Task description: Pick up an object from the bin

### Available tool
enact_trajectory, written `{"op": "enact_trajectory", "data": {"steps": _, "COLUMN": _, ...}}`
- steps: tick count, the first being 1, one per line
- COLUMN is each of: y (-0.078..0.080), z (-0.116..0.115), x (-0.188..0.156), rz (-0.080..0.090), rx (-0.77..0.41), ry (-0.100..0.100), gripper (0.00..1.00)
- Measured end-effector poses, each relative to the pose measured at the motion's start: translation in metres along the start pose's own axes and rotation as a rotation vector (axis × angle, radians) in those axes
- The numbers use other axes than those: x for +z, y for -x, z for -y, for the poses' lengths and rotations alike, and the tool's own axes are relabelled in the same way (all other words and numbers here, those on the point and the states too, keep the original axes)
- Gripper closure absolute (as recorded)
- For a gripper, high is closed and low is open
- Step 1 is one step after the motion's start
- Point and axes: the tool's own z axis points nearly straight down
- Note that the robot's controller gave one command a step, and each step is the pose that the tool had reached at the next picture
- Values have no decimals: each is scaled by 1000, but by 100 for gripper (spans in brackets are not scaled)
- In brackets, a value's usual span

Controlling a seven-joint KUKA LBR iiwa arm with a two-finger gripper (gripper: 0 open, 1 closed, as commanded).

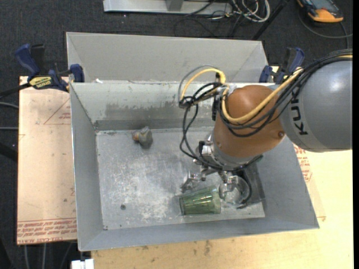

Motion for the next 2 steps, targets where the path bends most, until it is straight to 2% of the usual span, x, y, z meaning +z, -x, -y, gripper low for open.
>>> {"op": "enact_trajectory", "data": {"steps": 1, "y": -18, "z": -20, "x": 37, "rz": 3, "rx": 15, "ry": -15, "gripper": 100}}
{"op": "enact_trajectory", "data": {"steps": 2, "y": -18, "z": -20, "x": 37, "rz": 3, "rx": 15, "ry": -16, "gripper": 100}}
